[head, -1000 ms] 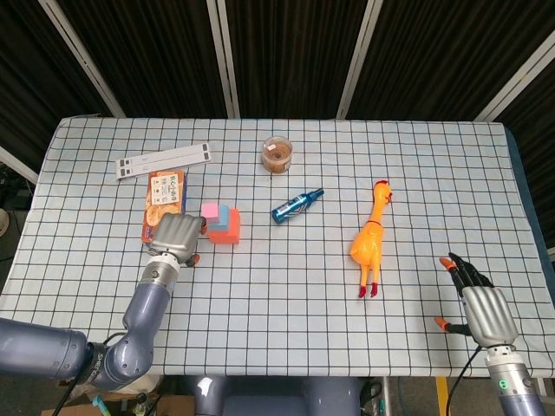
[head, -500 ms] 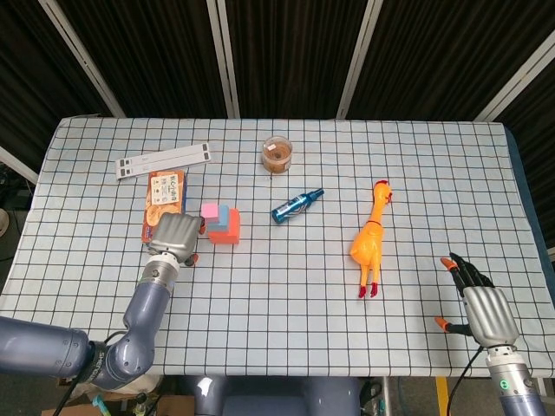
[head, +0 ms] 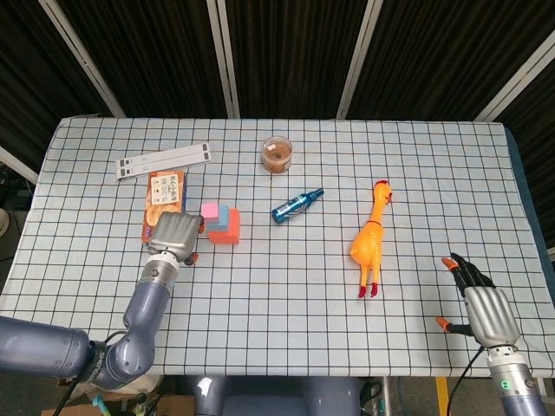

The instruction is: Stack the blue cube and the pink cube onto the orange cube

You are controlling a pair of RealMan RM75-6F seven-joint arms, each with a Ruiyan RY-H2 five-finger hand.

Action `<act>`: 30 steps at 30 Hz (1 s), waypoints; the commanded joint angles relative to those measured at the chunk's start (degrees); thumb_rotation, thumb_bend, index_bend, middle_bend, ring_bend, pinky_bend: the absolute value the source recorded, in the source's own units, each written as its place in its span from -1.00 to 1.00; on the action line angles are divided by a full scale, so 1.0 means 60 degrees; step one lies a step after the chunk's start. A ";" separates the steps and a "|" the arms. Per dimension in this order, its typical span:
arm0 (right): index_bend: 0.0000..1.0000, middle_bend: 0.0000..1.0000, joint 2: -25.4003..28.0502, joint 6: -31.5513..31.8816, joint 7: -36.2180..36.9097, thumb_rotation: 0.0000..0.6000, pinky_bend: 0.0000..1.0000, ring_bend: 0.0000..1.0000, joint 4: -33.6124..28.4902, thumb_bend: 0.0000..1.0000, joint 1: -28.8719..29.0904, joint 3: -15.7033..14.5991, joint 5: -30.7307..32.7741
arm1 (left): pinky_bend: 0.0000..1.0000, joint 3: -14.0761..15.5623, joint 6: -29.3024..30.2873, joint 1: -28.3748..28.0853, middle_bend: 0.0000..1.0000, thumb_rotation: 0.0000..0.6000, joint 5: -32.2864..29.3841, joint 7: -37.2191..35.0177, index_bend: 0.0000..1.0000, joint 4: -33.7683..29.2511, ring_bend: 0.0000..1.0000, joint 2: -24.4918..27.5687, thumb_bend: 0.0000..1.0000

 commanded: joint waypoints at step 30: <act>-0.75 -0.85 0.0002 -0.0036 0.0001 1.00 -0.50 -0.74 -0.0007 -0.68 0.0000 0.0018 0.0080 | 0.56 0.0008 0.0329 0.0117 1.00 1.00 0.0136 -0.0016 -0.27 -0.0930 0.61 0.0708 -0.37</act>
